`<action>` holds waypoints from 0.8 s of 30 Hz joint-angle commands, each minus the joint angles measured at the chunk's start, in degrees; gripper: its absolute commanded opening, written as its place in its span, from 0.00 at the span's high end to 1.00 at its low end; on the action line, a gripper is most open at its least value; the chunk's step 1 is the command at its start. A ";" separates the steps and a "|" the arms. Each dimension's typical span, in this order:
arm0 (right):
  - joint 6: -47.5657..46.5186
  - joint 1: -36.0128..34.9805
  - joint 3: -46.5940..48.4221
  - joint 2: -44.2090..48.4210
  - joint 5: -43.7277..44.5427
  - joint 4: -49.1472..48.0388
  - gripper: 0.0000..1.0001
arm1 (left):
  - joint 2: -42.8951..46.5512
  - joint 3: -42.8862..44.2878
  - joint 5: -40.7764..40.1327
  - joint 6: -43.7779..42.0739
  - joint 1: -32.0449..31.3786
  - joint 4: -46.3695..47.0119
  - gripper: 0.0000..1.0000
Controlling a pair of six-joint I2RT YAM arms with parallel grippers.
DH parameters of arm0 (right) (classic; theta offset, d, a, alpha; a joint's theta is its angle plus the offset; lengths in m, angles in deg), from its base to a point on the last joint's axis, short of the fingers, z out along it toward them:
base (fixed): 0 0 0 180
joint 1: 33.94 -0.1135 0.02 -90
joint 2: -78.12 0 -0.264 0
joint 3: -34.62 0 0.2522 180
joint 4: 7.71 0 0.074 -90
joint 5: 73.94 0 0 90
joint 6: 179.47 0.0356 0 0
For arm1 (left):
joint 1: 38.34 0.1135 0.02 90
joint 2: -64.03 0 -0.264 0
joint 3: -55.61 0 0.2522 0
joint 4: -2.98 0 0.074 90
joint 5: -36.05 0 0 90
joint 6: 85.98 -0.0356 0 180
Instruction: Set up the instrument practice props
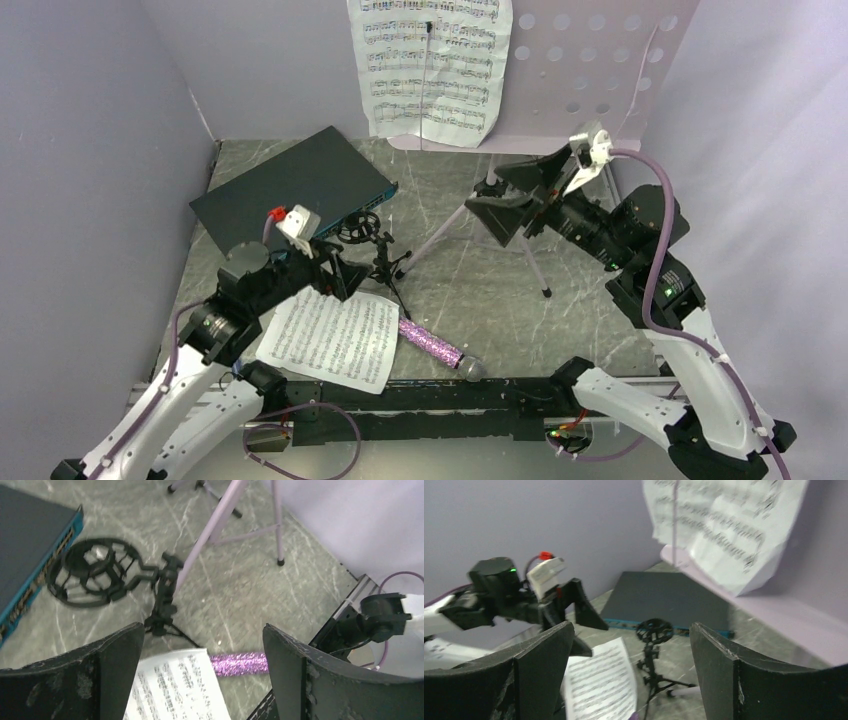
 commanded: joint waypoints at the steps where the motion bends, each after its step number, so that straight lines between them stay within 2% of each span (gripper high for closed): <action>1: 5.10 0.00 -5.80 2.47 -9.86 -3.42 0.08 | 5.12 -5.45 -4.75 4.55 0.05 -2.91 0.07; 8: 8.10 -0.04 -19.94 6.62 -11.47 -3.29 0.02 | 10.73 -13.33 -8.11 10.97 0.01 -3.77 0.07; 13: 10.22 -0.03 -29.78 8.14 -9.93 -6.26 0.00 | 11.18 -18.50 -9.33 14.40 0.06 -0.08 0.07; 19: 15.56 -0.02 -38.59 6.97 -11.11 -13.43 0.00 | 4.91 -20.05 -7.64 16.12 0.10 3.84 0.06; 24: 15.45 -0.27 -42.52 3.36 -10.61 -15.88 0.01 | -1.40 -18.41 -7.62 16.46 0.13 3.80 0.06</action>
